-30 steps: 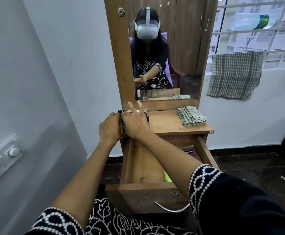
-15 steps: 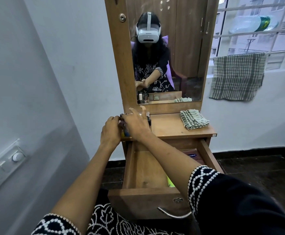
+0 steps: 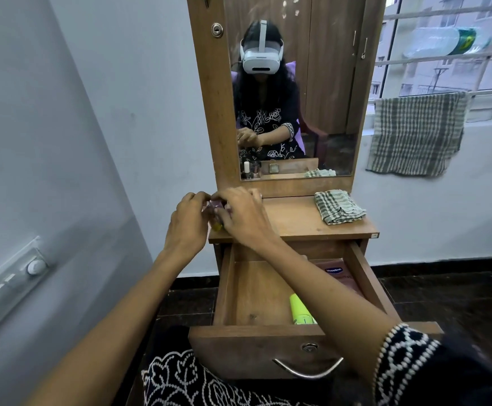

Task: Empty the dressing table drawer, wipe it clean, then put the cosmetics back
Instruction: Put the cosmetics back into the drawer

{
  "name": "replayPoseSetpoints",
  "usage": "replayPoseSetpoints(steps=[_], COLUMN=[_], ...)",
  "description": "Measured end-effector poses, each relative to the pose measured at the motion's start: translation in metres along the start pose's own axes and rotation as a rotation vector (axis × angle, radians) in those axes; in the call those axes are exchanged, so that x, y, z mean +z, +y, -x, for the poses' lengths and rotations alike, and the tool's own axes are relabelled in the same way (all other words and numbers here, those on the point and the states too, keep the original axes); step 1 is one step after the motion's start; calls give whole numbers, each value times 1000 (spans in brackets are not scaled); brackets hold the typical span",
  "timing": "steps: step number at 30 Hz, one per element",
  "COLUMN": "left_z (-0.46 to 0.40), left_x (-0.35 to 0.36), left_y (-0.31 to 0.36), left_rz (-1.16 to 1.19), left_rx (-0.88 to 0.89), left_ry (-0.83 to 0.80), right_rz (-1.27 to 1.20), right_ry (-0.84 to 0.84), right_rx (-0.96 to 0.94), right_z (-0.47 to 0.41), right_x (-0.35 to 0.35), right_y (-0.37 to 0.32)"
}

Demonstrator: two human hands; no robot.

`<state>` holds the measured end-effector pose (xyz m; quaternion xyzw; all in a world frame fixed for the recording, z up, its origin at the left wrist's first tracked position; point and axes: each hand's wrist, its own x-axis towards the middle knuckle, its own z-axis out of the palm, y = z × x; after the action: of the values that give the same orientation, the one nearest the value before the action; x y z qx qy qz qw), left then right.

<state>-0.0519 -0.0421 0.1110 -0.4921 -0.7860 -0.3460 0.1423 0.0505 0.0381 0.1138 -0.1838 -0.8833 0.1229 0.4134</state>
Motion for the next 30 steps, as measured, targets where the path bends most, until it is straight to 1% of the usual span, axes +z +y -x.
replayPoseSetpoints(steps=[2,4,8,11,14,18,22,26,30], left_z=[11,27,70,95,108,117,120,123,124], left_x=[-11,-21,-31,-26,-17,-1,10,14,17], left_y=[9,17,34,39,38,31,25,21,18], left_rz=[36,60,92,70,57,57,39,10,-2], left_rx=[43,82,129,122,70,9,-34,-67,-117], left_ry=[-5,-32,-131,-229,-318,-351,-420,-453,-495], right_rz=[-176,-279,-406,-486,-495,-488,-546,-587,-555], right_ry=[-4,-10,-91,-163,-218,-308,-421,-463,-489], right_rx=[37,60,124,196,267,382,488,537,545], right_z=[14,32,77,107,123,128,129,137,140], right_x=[-11,-21,-33,-34,-30,-25,-20,-10,-3], right_y=[-3,-6,-7,-5,-2,2,10,12,15])
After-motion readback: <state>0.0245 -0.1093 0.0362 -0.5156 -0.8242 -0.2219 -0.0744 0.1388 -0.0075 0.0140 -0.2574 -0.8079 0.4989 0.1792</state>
